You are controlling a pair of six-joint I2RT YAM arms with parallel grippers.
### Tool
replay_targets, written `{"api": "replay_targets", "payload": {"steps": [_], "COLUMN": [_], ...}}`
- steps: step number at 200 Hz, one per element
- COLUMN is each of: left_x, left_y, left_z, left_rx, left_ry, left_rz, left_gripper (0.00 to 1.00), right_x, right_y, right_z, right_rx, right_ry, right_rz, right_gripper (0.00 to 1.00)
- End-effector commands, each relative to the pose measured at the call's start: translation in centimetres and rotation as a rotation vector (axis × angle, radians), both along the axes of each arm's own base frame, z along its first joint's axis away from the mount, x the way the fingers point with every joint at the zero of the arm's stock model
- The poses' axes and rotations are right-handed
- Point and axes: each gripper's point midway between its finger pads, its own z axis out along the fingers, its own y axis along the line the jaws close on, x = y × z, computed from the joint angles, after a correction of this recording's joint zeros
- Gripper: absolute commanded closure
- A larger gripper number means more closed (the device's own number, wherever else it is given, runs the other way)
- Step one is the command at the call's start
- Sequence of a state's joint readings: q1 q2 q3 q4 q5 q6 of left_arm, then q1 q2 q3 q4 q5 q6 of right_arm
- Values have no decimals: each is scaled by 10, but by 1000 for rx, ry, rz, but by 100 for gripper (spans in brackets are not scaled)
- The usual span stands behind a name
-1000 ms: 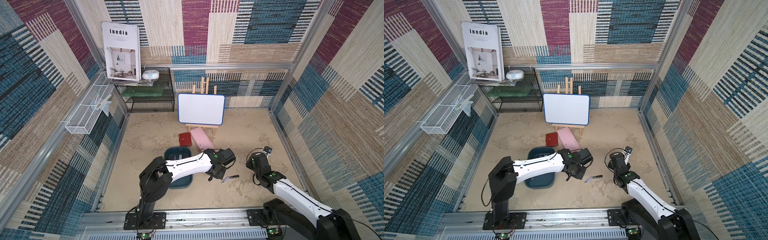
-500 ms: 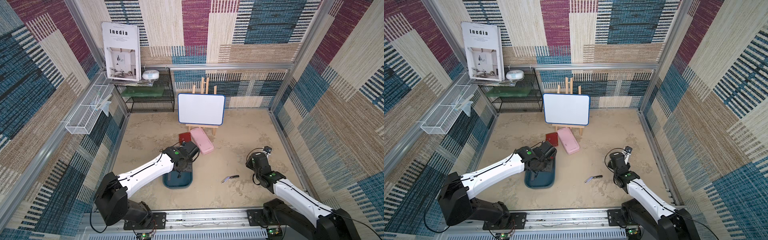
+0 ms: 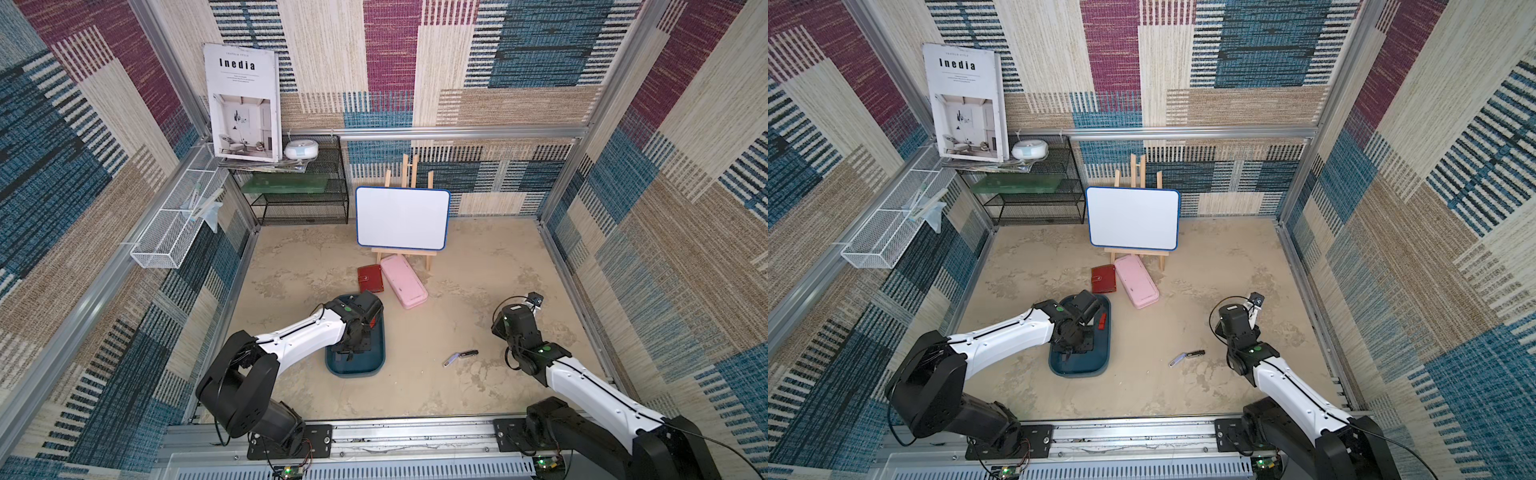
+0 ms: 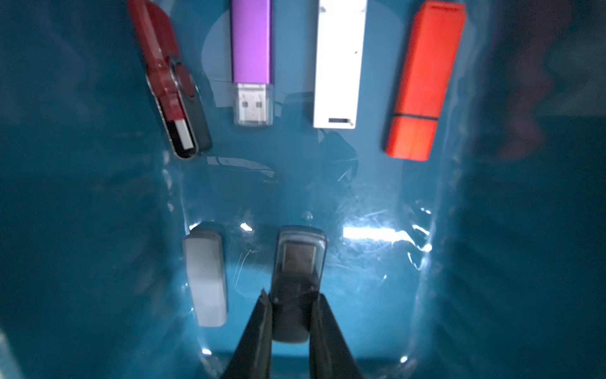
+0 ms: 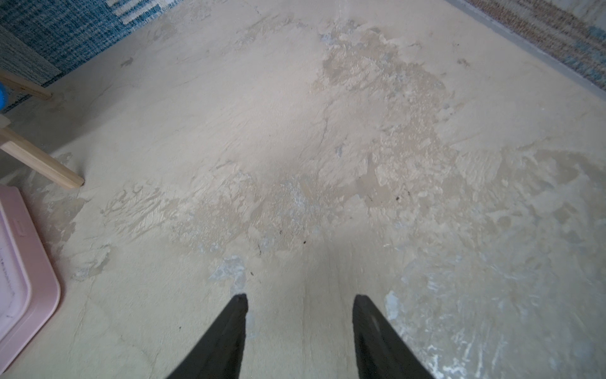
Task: Put the usb flash drive into the storage box
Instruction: Place the USB flash in the storage box, then pick up the USB flash from the center of the board.
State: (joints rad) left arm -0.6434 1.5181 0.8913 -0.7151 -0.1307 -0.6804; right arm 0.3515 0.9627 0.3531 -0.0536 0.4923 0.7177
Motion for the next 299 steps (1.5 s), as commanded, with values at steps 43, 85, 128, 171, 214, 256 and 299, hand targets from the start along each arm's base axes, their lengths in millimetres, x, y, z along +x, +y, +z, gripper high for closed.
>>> {"api": "replay_targets", "payload": {"steps": [43, 85, 128, 171, 214, 256, 299], "left_x": [-2, -4, -3, -7, -28, -43, -46], "left_y": [5, 9, 3, -4, 13, 22, 16], "left_z": [-15, -15, 3, 58, 137, 153, 150], "left_rx": [14, 30, -14, -99, -208, -231, -269], "left_ry": [25, 35, 20, -44, -262, -327, -331], "left_rz": [17, 18, 8, -62, -143, -208, -223], "left_gripper": [84, 73, 64, 60, 52, 51, 51], "right_x": [4, 4, 3, 4, 6, 0, -46], "right_y": [1, 1, 1, 0, 6, 42, 79], "right_z": [5, 5, 4, 4, 2, 31, 9], "right_rx": [6, 9, 6, 2, 9, 112, 307], "right_ry": [-20, -19, -17, -18, 16, 77, 321], "right_rz": [-1, 0, -2, -5, 21, 213, 363], "right_gripper": [43, 43, 42, 40, 40, 40, 41]}}
